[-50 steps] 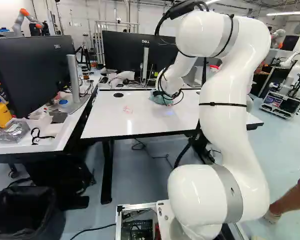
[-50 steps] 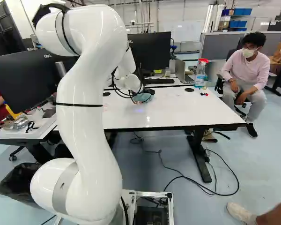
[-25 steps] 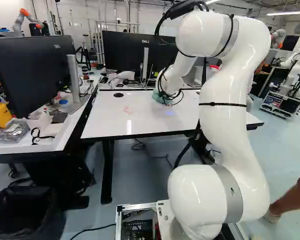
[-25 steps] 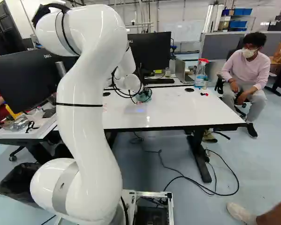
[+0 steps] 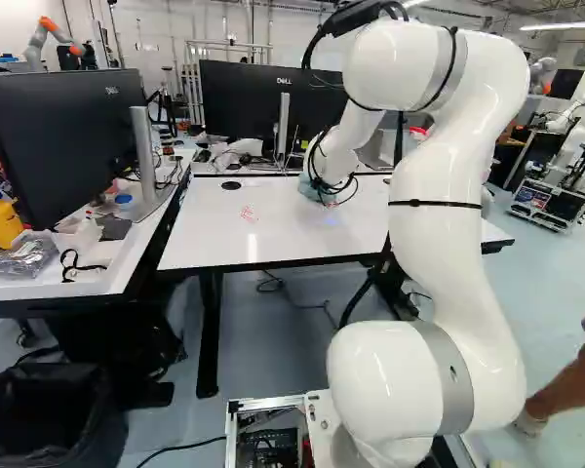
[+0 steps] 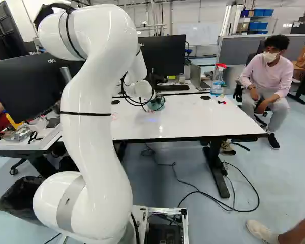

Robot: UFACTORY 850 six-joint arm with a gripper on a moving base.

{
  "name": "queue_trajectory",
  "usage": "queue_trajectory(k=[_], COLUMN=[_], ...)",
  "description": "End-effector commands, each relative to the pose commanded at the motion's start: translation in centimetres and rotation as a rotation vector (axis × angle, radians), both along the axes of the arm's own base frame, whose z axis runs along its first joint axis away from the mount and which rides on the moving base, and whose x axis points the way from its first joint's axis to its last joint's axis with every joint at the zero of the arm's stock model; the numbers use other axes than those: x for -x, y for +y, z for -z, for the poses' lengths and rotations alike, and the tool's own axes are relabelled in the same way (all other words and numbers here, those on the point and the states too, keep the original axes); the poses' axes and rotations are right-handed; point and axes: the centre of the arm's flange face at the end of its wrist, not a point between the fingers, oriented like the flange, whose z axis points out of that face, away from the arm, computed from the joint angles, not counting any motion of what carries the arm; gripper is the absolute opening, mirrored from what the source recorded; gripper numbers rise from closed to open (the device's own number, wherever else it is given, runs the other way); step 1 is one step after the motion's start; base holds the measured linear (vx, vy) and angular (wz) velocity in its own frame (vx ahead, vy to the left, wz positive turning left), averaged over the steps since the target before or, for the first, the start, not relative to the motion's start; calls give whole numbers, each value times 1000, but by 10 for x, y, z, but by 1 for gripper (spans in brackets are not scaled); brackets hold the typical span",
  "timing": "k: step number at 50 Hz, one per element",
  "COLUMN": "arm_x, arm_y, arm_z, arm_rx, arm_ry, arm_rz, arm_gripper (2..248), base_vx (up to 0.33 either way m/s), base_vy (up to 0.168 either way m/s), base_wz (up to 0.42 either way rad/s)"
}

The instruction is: Clean the table with the green towel

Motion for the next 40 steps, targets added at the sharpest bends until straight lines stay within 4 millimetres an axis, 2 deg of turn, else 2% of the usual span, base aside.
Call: queue_trajectory(k=[10, 40], arm_x=[-2, 1], arm_y=[9, 58], arm_z=[-12, -48], arm_rx=[2, 3], arm_ry=[-19, -75], arm_rz=[-14, -90], arm_gripper=[51, 51], base_vx=[0, 0], base_vy=[0, 0], base_wz=[0, 0])
